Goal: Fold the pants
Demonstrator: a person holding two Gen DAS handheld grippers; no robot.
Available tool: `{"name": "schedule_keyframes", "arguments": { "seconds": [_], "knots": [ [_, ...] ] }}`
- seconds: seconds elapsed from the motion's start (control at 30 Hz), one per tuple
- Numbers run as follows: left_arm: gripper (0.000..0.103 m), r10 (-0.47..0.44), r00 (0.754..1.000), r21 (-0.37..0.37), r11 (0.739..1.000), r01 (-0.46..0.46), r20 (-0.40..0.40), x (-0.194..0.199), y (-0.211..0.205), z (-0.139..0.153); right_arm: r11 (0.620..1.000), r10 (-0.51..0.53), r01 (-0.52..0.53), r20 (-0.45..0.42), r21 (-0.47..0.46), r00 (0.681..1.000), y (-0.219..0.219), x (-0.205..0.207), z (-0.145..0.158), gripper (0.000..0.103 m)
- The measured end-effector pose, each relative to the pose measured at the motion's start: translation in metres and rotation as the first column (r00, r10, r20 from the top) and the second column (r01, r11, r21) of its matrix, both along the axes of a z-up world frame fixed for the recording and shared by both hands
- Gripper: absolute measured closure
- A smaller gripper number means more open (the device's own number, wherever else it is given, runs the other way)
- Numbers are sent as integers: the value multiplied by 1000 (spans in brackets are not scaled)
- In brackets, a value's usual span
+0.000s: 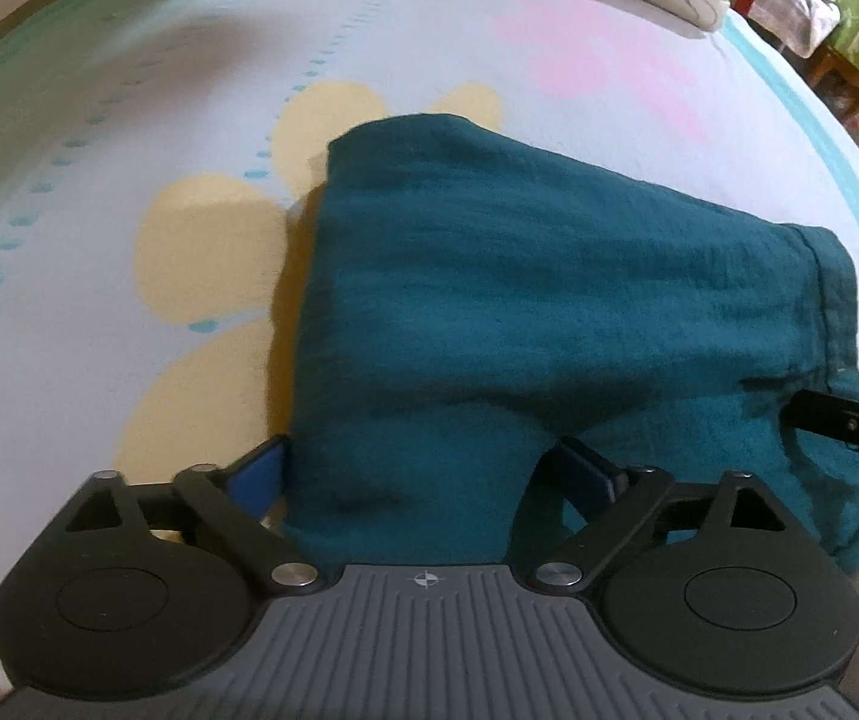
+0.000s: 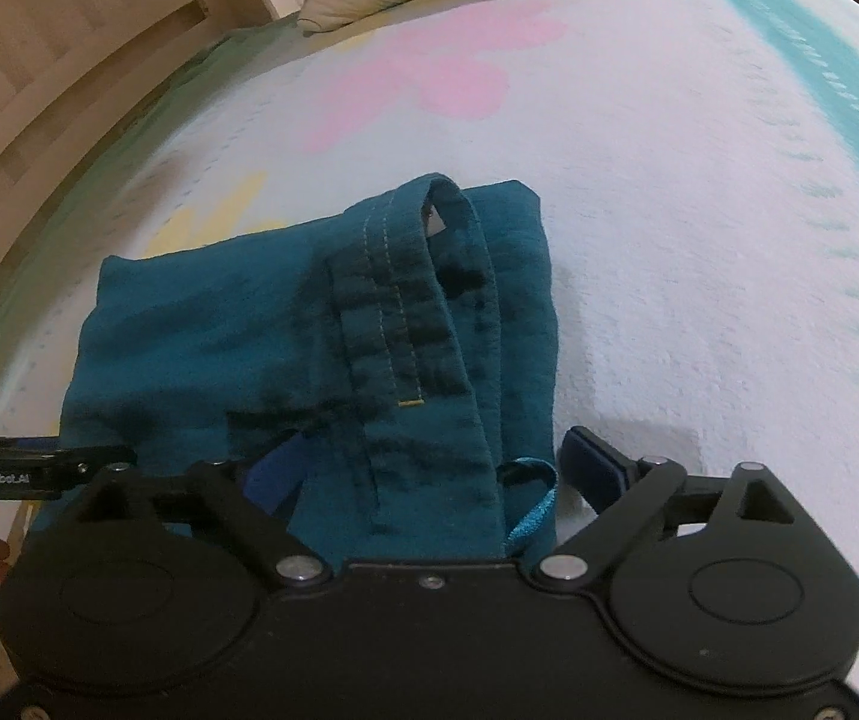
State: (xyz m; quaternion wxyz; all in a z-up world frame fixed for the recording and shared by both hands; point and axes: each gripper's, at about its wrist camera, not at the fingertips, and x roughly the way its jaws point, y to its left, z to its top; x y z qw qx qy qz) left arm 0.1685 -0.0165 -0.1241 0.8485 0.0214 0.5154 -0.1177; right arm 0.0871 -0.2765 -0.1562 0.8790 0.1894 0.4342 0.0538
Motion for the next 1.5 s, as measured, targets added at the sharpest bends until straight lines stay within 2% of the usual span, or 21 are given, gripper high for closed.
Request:
{"name": "schedule_keyframes", "arguments": {
  "seconds": [0.1,0.27,0.47,0.53,0.57,0.6,0.73,0.83,0.87,0.9,0.93,0.97,1.0,1.07,1.1,1.17,1.3,1.5],
  "knots": [
    [1,-8,1000,9,1000,8,-1,-1,-5,-2,1000,-1,1,12,13,1000,-2,-1,-2,6],
    [1,-25,999,48,999,24,22,-2,-13,-4,999,-14,12,34,44,999,-4,0,-3,2],
    [1,-13,1000,23,1000,12,27,-4,-10,-2,997,14,-17,53,70,998,-7,5,-3,4],
    [1,-20,999,16,1000,19,35,-2,-9,-2,998,25,-28,53,62,998,-8,8,-2,17],
    [1,-25,999,15,1000,25,36,-2,-8,-3,999,23,-25,54,39,998,-9,9,-1,32],
    [1,-33,999,15,999,32,35,-1,-8,-2,999,24,-26,54,29,998,-10,9,0,43],
    [1,-57,998,10,998,57,14,1,-7,-1,994,32,-38,62,99,998,-17,10,-1,61],
    [3,-80,997,2,997,79,8,6,-4,-1,996,54,-59,74,67,996,-12,10,0,65],
    [8,-67,998,-9,998,67,16,6,-1,0,996,57,-62,77,65,995,-11,9,1,66],
    [21,-49,998,-20,999,49,29,6,1,1,996,57,-62,79,68,995,-11,9,1,67],
    [27,-29,999,-38,999,31,42,6,4,3,995,55,-61,79,74,995,-12,9,1,67],
    [40,-10,999,-61,998,13,49,5,7,5,995,53,-59,80,78,995,-14,8,0,67],
    [59,12,998,-81,997,-7,57,4,11,6,995,52,-59,80,80,995,-14,7,0,67],
    [81,52,996,-120,992,-44,68,3,16,9,995,55,-63,89,83,995,-13,6,1,69],
    [87,57,996,-140,989,-47,70,3,17,11,995,57,-64,93,79,994,-12,5,3,71],
    [88,51,994,-126,991,-39,96,-1,13,15,995,62,-69,105,70,993,-12,1,7,73],
    [91,10,982,-21,1000,-6,190,-16,-3,27,996,68,-75,130,55,989,-6,-7,18,77],
    [93,7,957,-15,1000,-3,290,-18,8,51,993,93,-105,183,55,979,1,-3,47,78]
  ]
}}
